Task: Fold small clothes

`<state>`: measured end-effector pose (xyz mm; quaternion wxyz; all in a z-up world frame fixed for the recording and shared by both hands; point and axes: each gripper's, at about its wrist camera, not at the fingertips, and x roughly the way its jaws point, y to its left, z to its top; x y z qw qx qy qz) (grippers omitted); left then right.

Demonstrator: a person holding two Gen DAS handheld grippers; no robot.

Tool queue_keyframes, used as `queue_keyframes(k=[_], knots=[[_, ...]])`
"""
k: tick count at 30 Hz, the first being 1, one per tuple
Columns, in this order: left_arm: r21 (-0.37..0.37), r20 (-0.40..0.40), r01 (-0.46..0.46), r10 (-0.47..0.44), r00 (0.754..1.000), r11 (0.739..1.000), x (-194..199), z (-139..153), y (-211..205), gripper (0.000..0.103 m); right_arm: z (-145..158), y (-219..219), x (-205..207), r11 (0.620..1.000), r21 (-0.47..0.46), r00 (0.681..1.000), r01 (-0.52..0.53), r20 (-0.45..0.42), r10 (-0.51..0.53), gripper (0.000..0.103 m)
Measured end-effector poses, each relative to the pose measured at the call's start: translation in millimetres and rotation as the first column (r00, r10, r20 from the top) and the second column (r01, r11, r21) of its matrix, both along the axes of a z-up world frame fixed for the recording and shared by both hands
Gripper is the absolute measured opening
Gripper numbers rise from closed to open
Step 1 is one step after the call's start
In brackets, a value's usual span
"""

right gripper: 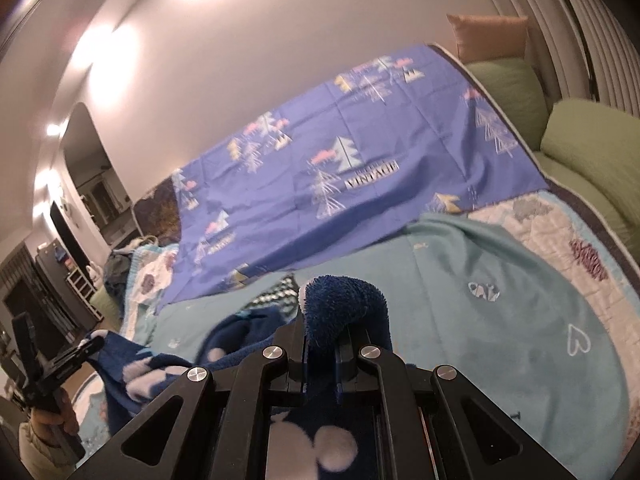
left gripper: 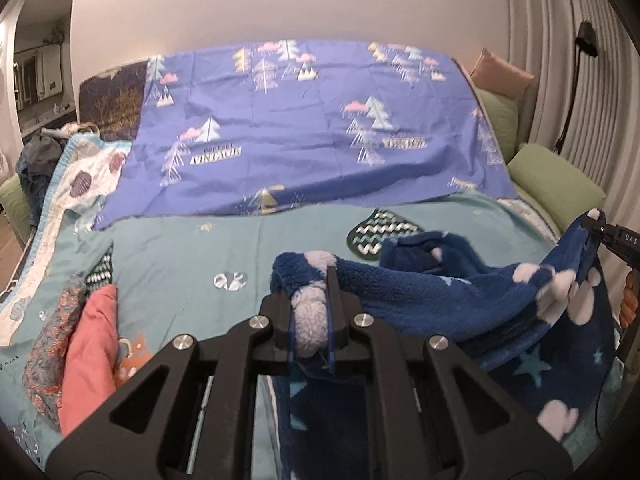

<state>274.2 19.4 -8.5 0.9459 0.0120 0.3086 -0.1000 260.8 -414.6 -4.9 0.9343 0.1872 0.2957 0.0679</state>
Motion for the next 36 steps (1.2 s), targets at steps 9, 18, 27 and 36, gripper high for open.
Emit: queue_keyframes(k=[9, 18, 27, 36], knots=[[0.05, -0.223, -0.024, 0.034, 0.974, 0.998, 61.8, -95.9, -4.9, 0.016, -96.1, -6.9, 63.2, 0.999, 0.024, 0.964, 0.023, -0.265, -0.016, 0.009], [-0.017, -0.195, -0.041, 0.037, 0.98, 0.999, 54.4, -78.3, 3.3, 0.031, -85.9, 1.1, 60.3, 0.999, -0.052, 0.953, 0.013, -0.3, -0.028, 0.013], [-0.04, -0.016, -0.056, 0.055, 0.998, 0.998, 15.6, -27.3, 23.2, 0.052, -12.3, 34.0, 10.9, 0.98, -0.196, 0.993, -0.006, -0.118, -0.018, 0.058], [-0.035, -0.077, 0.178, -0.18, 0.981, 0.983, 5.8, -33.3, -29.8, 0.052, -27.3, 116.7, 17.5, 0.921, -0.259, 0.944, -0.291, -0.237, 0.231, 0.035]])
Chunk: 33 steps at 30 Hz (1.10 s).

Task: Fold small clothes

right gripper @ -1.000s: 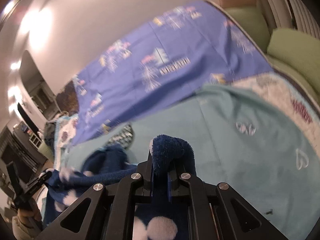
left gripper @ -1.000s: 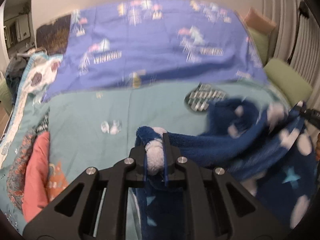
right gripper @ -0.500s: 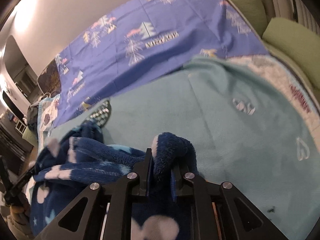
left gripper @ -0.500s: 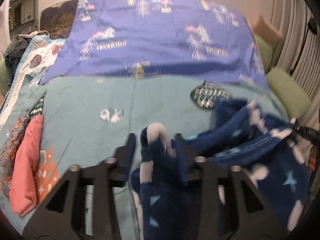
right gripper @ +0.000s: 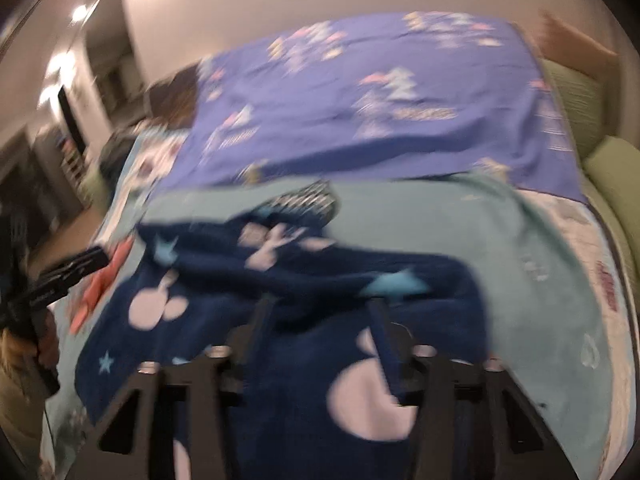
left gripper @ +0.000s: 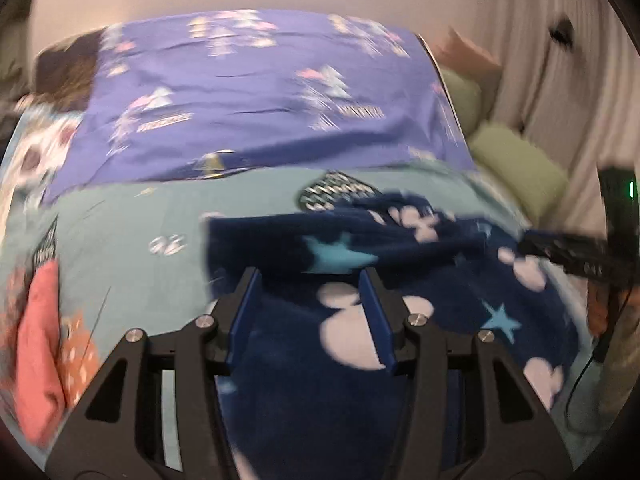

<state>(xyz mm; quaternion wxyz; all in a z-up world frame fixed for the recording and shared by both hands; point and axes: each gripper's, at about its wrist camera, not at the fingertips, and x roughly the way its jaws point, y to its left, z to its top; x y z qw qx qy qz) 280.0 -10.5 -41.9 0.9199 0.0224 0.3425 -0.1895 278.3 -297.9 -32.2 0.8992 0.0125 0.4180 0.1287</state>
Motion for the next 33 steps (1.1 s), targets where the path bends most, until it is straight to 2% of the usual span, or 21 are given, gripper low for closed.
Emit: queue_keyframes(k=[3, 5, 7, 8, 9, 11, 12, 13, 14, 15, 18, 19, 21, 22, 23, 25, 26, 29, 30, 31, 33], knots=[[0.14, 0.058, 0.031, -0.039, 0.998, 0.99, 14.9, -1.2, -34.3, 0.053, -6.0, 11.8, 24.7, 0.999, -0.045, 1.0, -0.023, 0.007, 0.023, 0.035], [0.213, 0.09, 0.049, -0.069, 0.994, 0.976, 28.6, -0.6, -47.7, 0.053, -12.2, 12.0, 42.4, 0.995, -0.093, 1.0, -0.02, -0.004, 0.02, 0.035], [0.257, 0.089, 0.085, -0.111, 0.99, 0.963, 42.4, -2.2, -56.5, 0.053, -21.6, 12.5, 57.7, 0.988, -0.152, 0.999, -0.036, -0.03, 0.032, 0.037], [0.273, 0.067, 0.117, -0.14, 0.988, 0.955, 50.6, -5.2, -59.8, 0.055, -25.7, 13.4, 62.0, 0.985, -0.168, 0.999, -0.044, -0.039, 0.038, 0.042], [0.288, 0.033, 0.152, -0.168, 0.985, 0.946, 57.6, -9.6, -63.2, 0.058, -31.1, 14.6, 67.3, 0.982, -0.176, 0.997, -0.061, -0.056, 0.052, 0.051], [0.328, -0.058, 0.227, -0.22, 0.974, 0.917, 72.8, -27.5, -72.5, 0.058, -42.7, 15.3, 75.3, 0.984, -0.134, 0.989, -0.114, -0.113, 0.099, 0.059], [0.357, -0.083, 0.241, -0.226, 0.971, 0.903, 76.8, -38.1, -76.5, 0.057, -47.9, 14.2, 77.5, 0.986, -0.121, 0.986, -0.115, -0.133, 0.099, 0.058], [0.381, -0.101, 0.255, -0.234, 0.967, 0.889, 81.0, -48.9, -79.4, 0.052, -51.3, 14.4, 79.3, 0.986, -0.13, 0.987, -0.102, -0.139, 0.084, 0.054], [0.364, -0.113, 0.28, -0.256, 0.96, 0.888, 81.4, -52.0, -81.1, 0.026, -53.0, 14.2, 79.5, 0.987, -0.135, 0.988, -0.086, -0.138, 0.068, 0.022], [0.345, -0.119, 0.298, -0.273, 0.954, 0.89, 80.6, -51.3, -83.2, 0.013, -50.6, 12.7, 77.4, 0.991, -0.109, 0.989, -0.076, -0.131, 0.062, 0.006], [0.385, 0.017, 0.24, -0.267, 0.964, 0.891, 68.2, -37.4, -87.4, 0.012, -23.9, 1.4, 69.0, 0.998, -0.065, 1.0, 0.011, 0.002, -0.011, 0.003], [0.391, 0.076, 0.187, -0.234, 0.969, 0.901, 69.5, -29.8, -84.8, 0.012, -16.7, -4.5, 68.5, 0.998, -0.055, 0.998, 0.044, 0.037, -0.042, 0.004], [0.363, 0.109, 0.116, -0.165, 0.98, 0.925, 78.8, -23.8, -77.7, 0.012, -9.2, -13.2, 75.8, 0.996, -0.038, 0.995, 0.084, 0.06, -0.081, 0.004], [0.331, 0.08, 0.097, -0.13, 0.988, 0.939, 90.3, -25.5, -73.4, 0.013, -14.2, -15.8, 82.3, 0.996, -0.021, 0.996, 0.087, 0.036, -0.086, 0.004], [0.334, 0.063, 0.081, -0.108, 0.992, 0.939, 97.9, -31.2, -71.9, 0.014, -26.3, -18.7, 90.3, 0.995, -0.013, 0.995, 0.102, -0.02, -0.102, 0.004], [0.388, 0.042, 0.051, -0.073, 0.996, 0.92, 106.3, -45.7, -73.9, 0.013, -45.3, -23.1, 95.9, 0.992, -0.013, 0.988, 0.122, -0.097, -0.123, 0.005], [0.408, 0.003, 0.072, -0.08, 0.997, 0.91, 108.5, -53.0, -75.3, 0.014, -51.8, -27.1, 94.0, 0.991, -0.002, 0.984, 0.134, -0.118, -0.133, 0.005], [0.421, 0.008, 0.076, -0.088, 0.996, 0.904, 92.6, -48.2, -69.5, 0.016, -44.6, -47.8, 79.7, 0.98, 0.043, 0.977, 0.195, -0.102, -0.189, 0.005], [0.402, 0.019, 0.07, -0.085, 0.996, 0.913, 84.4, -40.1, -63.9, 0.022, -37.4, -53.5, 73.4, 0.976, 0.052, 0.975, 0.21, -0.083, -0.205, 0.006], [0.355, 0.025, 0.064, -0.078, 0.997, 0.933, 71.4, -27.5, -53.8, 0.026, -29.7, -56.8, 65.4, 0.976, 0.06, 0.977, 0.209, -0.062, -0.205, 0.007], [0.241, 0.029, 0.076, -0.085, 0.996, 0.968, 49.8, -11.2, -35.9, 0.041, -15.3, -55.5, 47.6, 0.98, 0.097, 0.985, 0.172, -0.029, -0.17, 0.007]])
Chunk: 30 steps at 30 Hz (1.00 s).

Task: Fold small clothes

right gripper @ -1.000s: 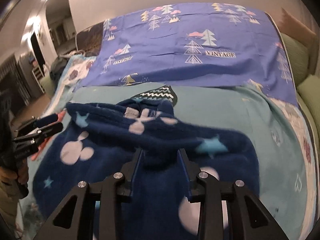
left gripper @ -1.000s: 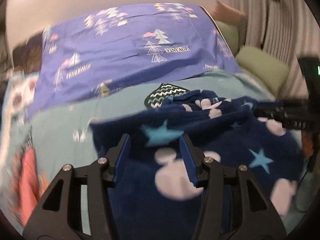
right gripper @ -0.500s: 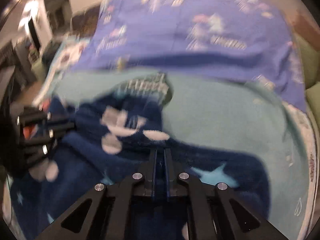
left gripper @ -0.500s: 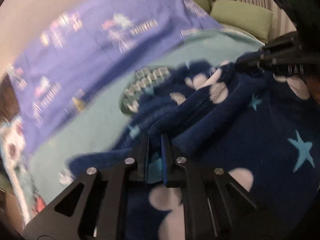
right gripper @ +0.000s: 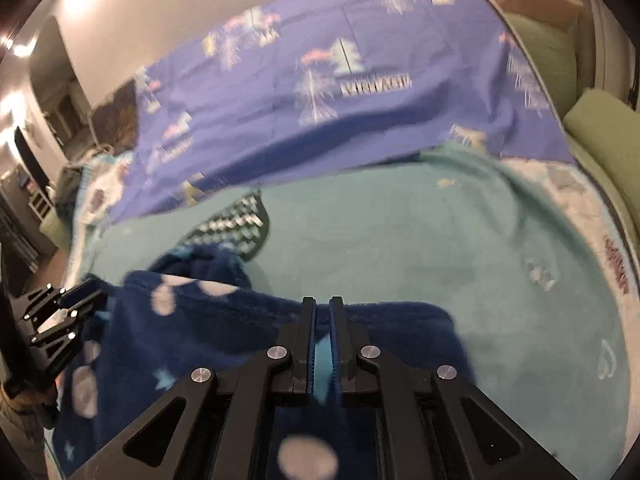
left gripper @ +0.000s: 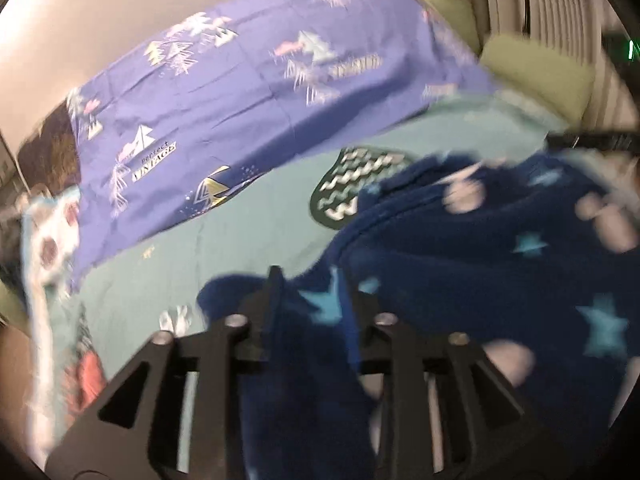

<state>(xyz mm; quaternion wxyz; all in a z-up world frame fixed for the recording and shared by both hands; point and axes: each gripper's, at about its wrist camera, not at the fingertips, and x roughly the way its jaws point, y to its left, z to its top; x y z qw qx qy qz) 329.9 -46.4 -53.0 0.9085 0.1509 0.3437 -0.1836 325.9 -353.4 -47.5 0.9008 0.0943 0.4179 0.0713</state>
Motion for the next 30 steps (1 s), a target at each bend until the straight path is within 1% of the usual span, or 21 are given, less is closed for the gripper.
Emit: queue_keyframes(k=[1, 2, 3, 4, 5, 6, 8, 10, 11, 12, 14, 15, 16, 18, 20, 22, 23, 25, 26, 28, 30], knots=[[-0.045, -0.011, 0.017, -0.017, 1.0, 0.999, -3.9, 2.0, 5.0, 0.047, 2.1, 3.8, -10.2, 1.0, 0.019, 1.0, -0.024, -0.007, 0.024, 0.008], [-0.082, -0.037, 0.032, -0.035, 0.999, 0.996, -12.5, -1.2, 9.4, 0.057, -2.1, 9.7, -16.1, 1.0, 0.007, 0.999, -0.027, -0.046, 0.027, 0.011], [-0.062, -0.081, 0.024, -0.029, 0.996, 0.998, -15.4, -15.2, 9.1, 0.06, -9.7, 15.5, -15.9, 0.999, -0.021, 0.995, -0.026, -0.095, 0.024, 0.014], [0.014, -0.12, 0.0, 0.002, 0.993, 1.0, -12.9, -32.4, 6.6, 0.06, -21.6, 20.5, -14.4, 0.998, -0.055, 0.989, -0.022, -0.149, 0.014, 0.015], [0.114, -0.141, -0.029, 0.046, 0.989, 0.993, -10.8, -51.8, 4.0, 0.06, -37.1, 21.8, -11.7, 0.996, -0.087, 0.981, -0.006, -0.195, -0.011, 0.014], [0.147, -0.137, -0.04, 0.06, 0.989, 0.988, -12.6, -63.3, 5.3, 0.06, -50.0, 17.3, -9.5, 0.996, -0.084, 0.975, 0.023, -0.218, -0.041, 0.01], [0.094, -0.094, -0.105, 0.114, 0.989, 0.99, -26.5, -47.0, 15.4, 0.059, -47.9, 3.3, -23.1, 0.994, -0.014, 0.976, 0.105, -0.192, -0.106, 0.007], [0.04, -0.077, -0.136, 0.139, 0.987, 0.99, -48.2, -25.6, 27.4, 0.059, -25.9, -1.1, -54.4, 0.986, -0.005, 0.975, 0.167, -0.146, -0.166, 0.01], [0.012, -0.06, -0.136, 0.136, 0.989, 0.991, -60.7, -17.5, 33.7, 0.059, -16.8, 0.5, -70.2, 0.987, -0.005, 0.979, 0.16, -0.124, -0.159, 0.013], [-0.034, -0.041, -0.139, 0.137, 0.99, 0.99, -82.5, -7.1, 46.3, 0.06, -7.2, 4.9, -91.6, 0.993, 0.01, 0.988, 0.121, -0.101, -0.119, 0.013], [-0.087, -0.049, -0.148, 0.144, 0.988, 0.985, -110.0, -2.9, 64.8, 0.06, 4.2, 15.7, -134.6, 0.998, 0.059, 0.997, 0.025, -0.071, -0.021, 0.014], [-0.117, -0.068, -0.156, 0.149, 0.986, 0.981, -129.3, -5.4, 77.2, 0.062, 6.6, 23.4, -156.3, 0.997, 0.068, 0.998, -0.023, -0.063, 0.027, 0.017], [-0.133, -0.083, -0.165, 0.155, 0.984, 0.977, -136.9, -8.6, 84.2, 0.063, 6.9, 31.7, -179.3, 0.996, 0.064, 0.996, -0.061, -0.057, 0.065, 0.019], [-0.176, -0.141, -0.191, 0.167, 0.976, 0.966, -152.6, -17.6, 99.4, 0.067, 3.3, 43.3, -211.0, 0.994, 0.065, 0.994, -0.09, -0.055, 0.094, 0.025], [-0.29, -0.241, -0.219, 0.151, 0.959, 0.931, -170.2, -30.1, 119.2, 0.067, -6.4, 42.4, -235.6, 0.99, 0.116, 0.994, -0.081, -0.065, 0.089, 0.029], [-0.365, -0.308, -0.248, 0.135, 0.942, 0.898, -182.9, -40.3, 127.4, 0.069, -19.6, 30.6, -249.3, 0.98, 0.195, 0.995, -0.044, -0.082, 0.061, 0.041], [-0.382, -0.336, -0.269, 0.139, 0.932, 0.884, -188.4, -46.2, 128.1, 0.07, -29.1, 17.0, -254.4, 0.971, 0.24, 0.995, -0.007, -0.094, 0.03, 0.05], [-0.405, -0.394, -0.305, 0.137, 0.909, 0.862, -194.2, -58.9, 127.5, 0.071, -46.3, -9.6, -259.8, 0.937, 0.331, 0.987, 0.112, -0.15, -0.065, 0.053], [-0.418, -0.423, -0.315, 0.124, 0.898, 0.852, -194.9, -64.5, 125.6, 0.071, -51.7, -22.4, -257.1, 0.916, 0.375, 0.983, 0.144, -0.164, -0.087, 0.055], [-0.451, -0.46, -0.316, 0.086, 0.884, 0.834, -195.4, -72.1, 122.0, 0.073, -61.2, -43.4, -254.5, 0.862, 0.456, 0.97, 0.223, -0.191, -0.15, 0.062], [-0.455, -0.462, -0.325, 0.092, 0.882, 0.829, -193.5, -76.7, 115.6, 0.076, -68.4, -61.9, -246.4, 0.808, 0.508, 0.953, 0.299, -0.208, -0.222, 0.073]])
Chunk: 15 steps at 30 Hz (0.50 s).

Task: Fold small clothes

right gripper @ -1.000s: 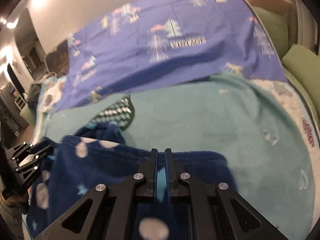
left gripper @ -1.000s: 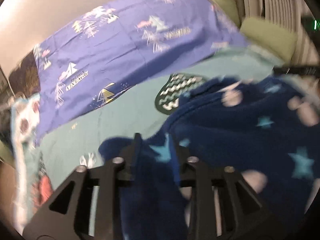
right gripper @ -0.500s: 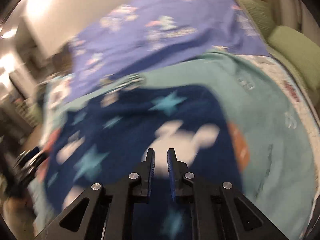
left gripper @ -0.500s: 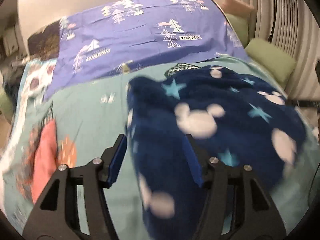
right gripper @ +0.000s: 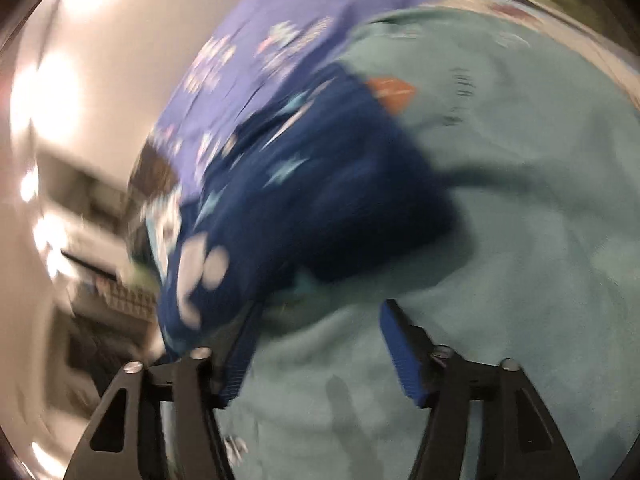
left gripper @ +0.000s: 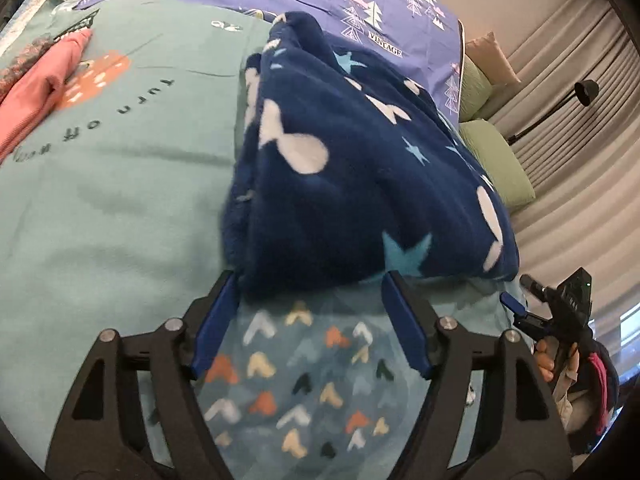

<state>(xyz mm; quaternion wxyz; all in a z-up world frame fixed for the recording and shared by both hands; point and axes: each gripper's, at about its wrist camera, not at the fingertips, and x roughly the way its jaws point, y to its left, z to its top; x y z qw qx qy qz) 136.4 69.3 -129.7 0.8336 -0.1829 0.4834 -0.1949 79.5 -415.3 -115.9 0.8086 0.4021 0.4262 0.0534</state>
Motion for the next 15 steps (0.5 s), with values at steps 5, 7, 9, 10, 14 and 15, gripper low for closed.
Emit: queue_keyframes(k=[5, 7, 9, 10, 14, 15], knots=[[-0.093, -0.034, -0.091, 0.088, 0.996, 0.992, 18.8, -2.2, -3.3, 0.083, -8.0, -14.5, 39.0, 0.993, 0.066, 0.995, 0.095, -0.026, -0.094, 0.076], [-0.232, -0.063, -0.156, 0.145, 0.987, 0.96, 27.0, -5.0, 7.6, 0.055, -5.8, -10.7, 51.4, 0.993, 0.029, 0.993, 0.112, -0.028, -0.111, 0.042], [-0.322, -0.095, -0.161, 0.137, 0.986, 0.933, 31.1, -5.4, 13.8, 0.031, 0.2, -4.8, 49.2, 0.993, 0.014, 0.993, 0.118, -0.015, -0.118, 0.015], [-0.325, -0.078, -0.161, 0.143, 0.987, 0.932, 28.0, 0.2, 14.7, 0.03, 9.6, -2.5, 47.2, 0.993, -0.013, 0.993, 0.118, 0.011, -0.118, 0.014], [-0.29, 0.019, -0.124, 0.136, 0.991, 0.949, 3.7, 36.3, 11.0, 0.025, 46.7, 8.1, 24.0, 0.992, -0.097, 0.993, 0.081, 0.097, -0.071, 0.011], [-0.276, 0.034, -0.113, 0.127, 0.991, 0.954, -5.1, 44.5, 10.1, 0.025, 54.6, 11.0, 14.4, 0.992, -0.105, 0.992, 0.07, 0.112, -0.058, 0.011]])
